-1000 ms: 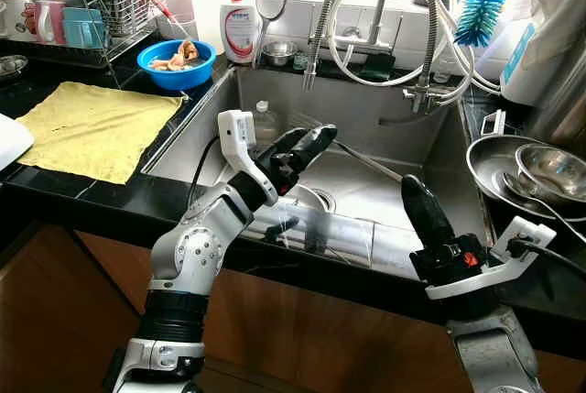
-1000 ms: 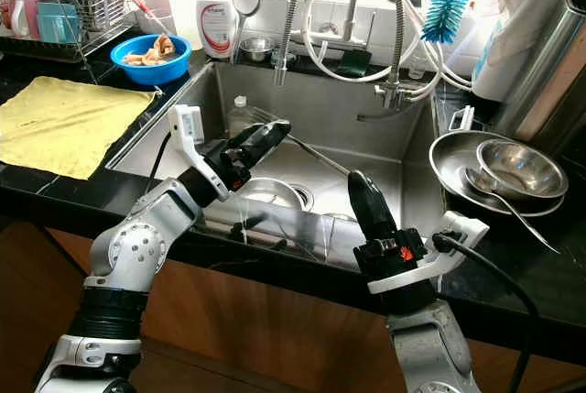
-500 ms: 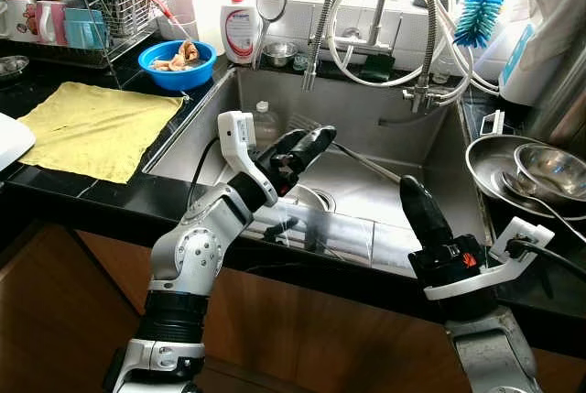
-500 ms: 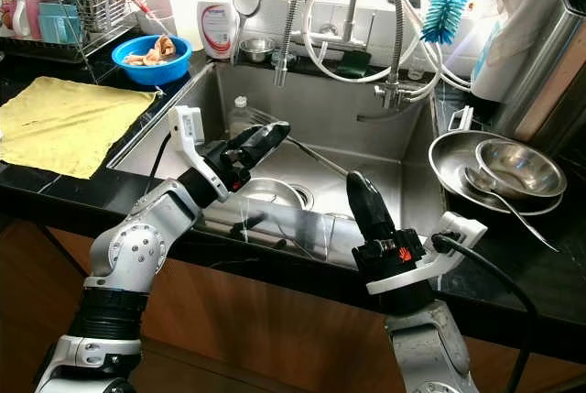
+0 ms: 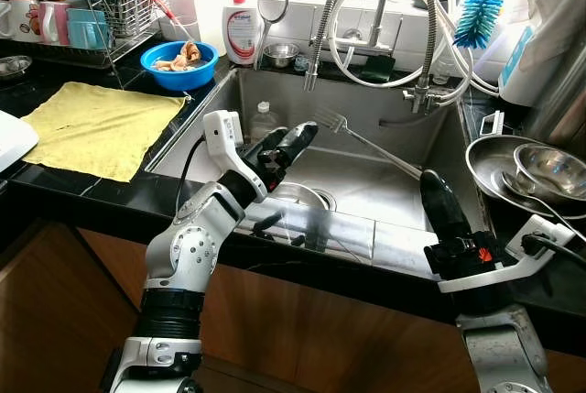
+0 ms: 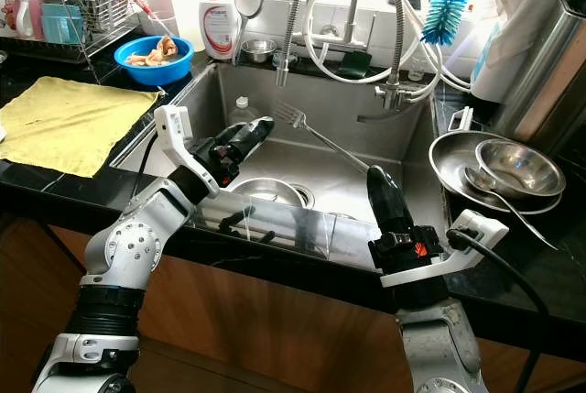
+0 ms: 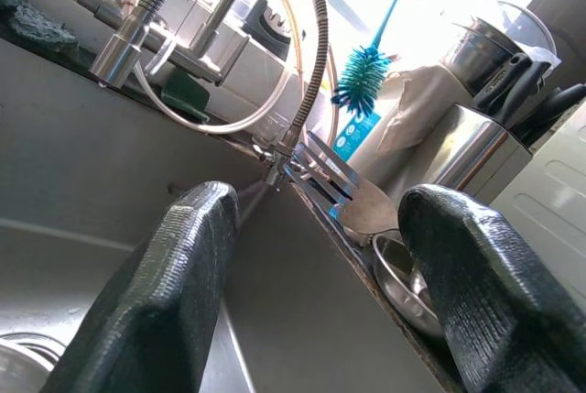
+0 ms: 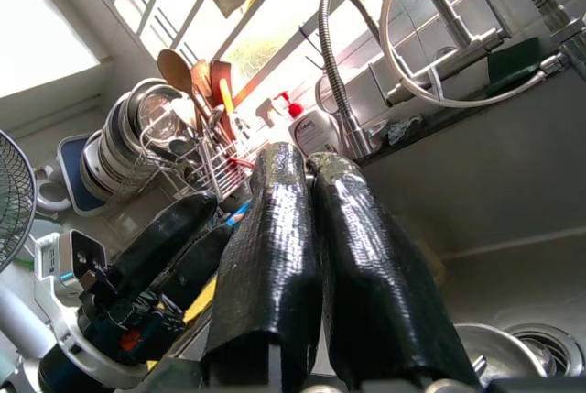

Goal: Kitchen organization

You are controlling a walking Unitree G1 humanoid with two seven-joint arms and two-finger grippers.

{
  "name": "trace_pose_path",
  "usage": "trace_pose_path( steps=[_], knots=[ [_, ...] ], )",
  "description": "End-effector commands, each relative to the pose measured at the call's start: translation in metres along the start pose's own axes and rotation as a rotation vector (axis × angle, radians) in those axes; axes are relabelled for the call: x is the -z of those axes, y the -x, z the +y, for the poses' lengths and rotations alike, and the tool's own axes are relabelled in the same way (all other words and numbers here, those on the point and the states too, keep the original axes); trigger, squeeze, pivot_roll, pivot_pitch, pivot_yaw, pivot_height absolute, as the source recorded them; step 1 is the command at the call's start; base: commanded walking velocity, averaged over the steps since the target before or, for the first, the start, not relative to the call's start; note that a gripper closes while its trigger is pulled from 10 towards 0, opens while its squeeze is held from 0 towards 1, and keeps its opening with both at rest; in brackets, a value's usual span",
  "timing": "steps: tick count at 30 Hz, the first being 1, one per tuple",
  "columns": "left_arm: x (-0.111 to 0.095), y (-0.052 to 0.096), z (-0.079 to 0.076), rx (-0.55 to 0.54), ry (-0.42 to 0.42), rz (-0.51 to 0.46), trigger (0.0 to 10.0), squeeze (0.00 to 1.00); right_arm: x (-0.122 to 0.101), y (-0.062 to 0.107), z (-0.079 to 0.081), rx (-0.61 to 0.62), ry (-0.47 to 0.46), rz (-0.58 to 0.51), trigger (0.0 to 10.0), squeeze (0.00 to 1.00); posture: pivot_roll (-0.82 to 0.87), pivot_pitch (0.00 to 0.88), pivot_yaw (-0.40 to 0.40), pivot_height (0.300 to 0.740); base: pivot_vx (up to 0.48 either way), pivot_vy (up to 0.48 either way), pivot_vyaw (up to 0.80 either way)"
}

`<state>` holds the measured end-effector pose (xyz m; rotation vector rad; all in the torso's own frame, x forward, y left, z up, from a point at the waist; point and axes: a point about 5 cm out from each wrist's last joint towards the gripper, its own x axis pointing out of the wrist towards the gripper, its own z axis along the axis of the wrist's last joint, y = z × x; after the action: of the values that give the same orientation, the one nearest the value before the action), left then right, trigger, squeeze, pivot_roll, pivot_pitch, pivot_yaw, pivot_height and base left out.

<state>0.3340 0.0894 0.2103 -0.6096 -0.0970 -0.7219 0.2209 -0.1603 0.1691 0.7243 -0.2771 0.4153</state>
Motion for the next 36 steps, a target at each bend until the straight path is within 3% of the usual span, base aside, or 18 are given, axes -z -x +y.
trace_pose_path(
  steps=[1,10,35,36],
  knots=[
    [-0.004,-0.004,-0.002,0.001,-0.015,-0.008,10.0,0.0,0.0,-0.002,0.002,-0.012,-0.029,-0.005,10.0,0.0,0.05,0.0,-0.027,0.74,0.0,0.0,0.0],
    [-0.003,-0.005,-0.001,-0.01,-0.019,-0.012,10.0,0.0,-0.001,-0.001,0.005,-0.032,-0.15,-0.018,10.0,0.0,0.05,0.0,-0.027,0.74,0.0,0.0,0.0],
    [-0.003,-0.005,-0.003,-0.008,0.015,-0.038,10.0,0.0,0.014,0.002,0.02,-0.126,-0.267,0.074,10.0,0.0,0.05,0.0,-0.031,0.74,0.0,0.0,0.0],
    [-0.005,-0.005,-0.002,-0.013,0.028,-0.048,7.1,0.0,0.014,0.002,0.02,-0.126,-0.267,0.077,10.0,0.0,0.05,0.0,-0.031,0.74,0.0,0.0,0.0]
  ],
)
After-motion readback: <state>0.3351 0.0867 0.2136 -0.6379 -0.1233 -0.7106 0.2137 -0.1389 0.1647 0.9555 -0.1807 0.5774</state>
